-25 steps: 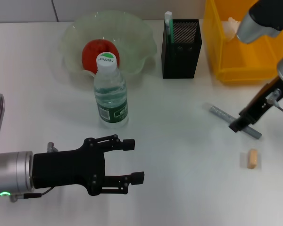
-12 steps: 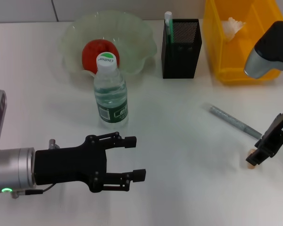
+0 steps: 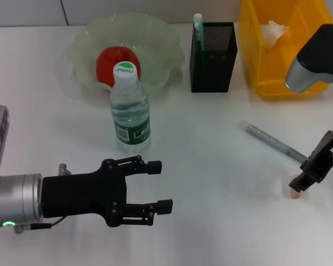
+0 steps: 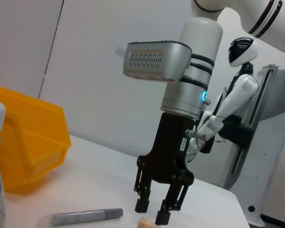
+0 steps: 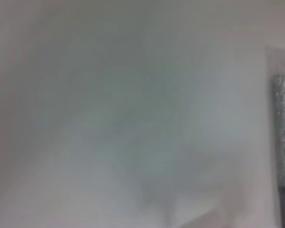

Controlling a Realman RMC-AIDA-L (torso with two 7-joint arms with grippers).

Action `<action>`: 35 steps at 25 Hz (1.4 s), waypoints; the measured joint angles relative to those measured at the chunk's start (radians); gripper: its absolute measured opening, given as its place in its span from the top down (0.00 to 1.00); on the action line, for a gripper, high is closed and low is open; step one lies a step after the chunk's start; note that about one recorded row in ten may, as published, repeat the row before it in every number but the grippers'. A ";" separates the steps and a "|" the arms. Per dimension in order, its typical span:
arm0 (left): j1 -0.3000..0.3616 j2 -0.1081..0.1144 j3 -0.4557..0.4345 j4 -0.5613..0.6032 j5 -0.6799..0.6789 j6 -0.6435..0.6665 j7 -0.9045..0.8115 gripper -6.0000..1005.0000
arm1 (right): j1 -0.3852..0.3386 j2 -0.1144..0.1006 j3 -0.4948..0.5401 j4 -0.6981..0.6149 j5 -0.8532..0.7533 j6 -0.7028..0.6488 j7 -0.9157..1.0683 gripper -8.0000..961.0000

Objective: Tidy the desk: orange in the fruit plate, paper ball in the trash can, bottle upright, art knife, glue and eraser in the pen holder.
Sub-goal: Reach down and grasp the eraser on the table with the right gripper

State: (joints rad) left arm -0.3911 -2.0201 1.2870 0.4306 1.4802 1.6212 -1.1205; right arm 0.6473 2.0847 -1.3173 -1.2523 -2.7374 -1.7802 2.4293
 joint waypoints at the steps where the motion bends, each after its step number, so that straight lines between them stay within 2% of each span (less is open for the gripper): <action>1: 0.002 0.000 0.000 0.000 0.000 0.000 0.000 0.16 | 0.000 0.000 -0.003 -0.006 0.000 0.000 0.001 0.49; 7: 0.005 -0.002 0.000 0.000 0.000 0.000 0.002 0.16 | -0.001 0.000 -0.044 0.000 -0.001 0.025 0.009 0.48; 13: 0.006 -0.002 0.000 -0.001 0.000 -0.005 0.002 0.16 | -0.004 0.000 -0.086 0.020 0.001 0.049 0.018 0.39; 29: 0.006 -0.001 -0.002 -0.001 0.013 -0.012 -0.004 0.16 | -0.002 0.001 -0.121 0.061 0.006 0.081 0.020 0.40; 35: 0.006 -0.002 -0.002 -0.001 0.012 -0.012 -0.005 0.16 | -0.005 0.001 -0.122 0.058 0.007 0.082 0.020 0.50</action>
State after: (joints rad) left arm -0.3850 -2.0217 1.2855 0.4295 1.4927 1.6090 -1.1258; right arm 0.6421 2.0861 -1.4395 -1.1944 -2.7304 -1.6982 2.4495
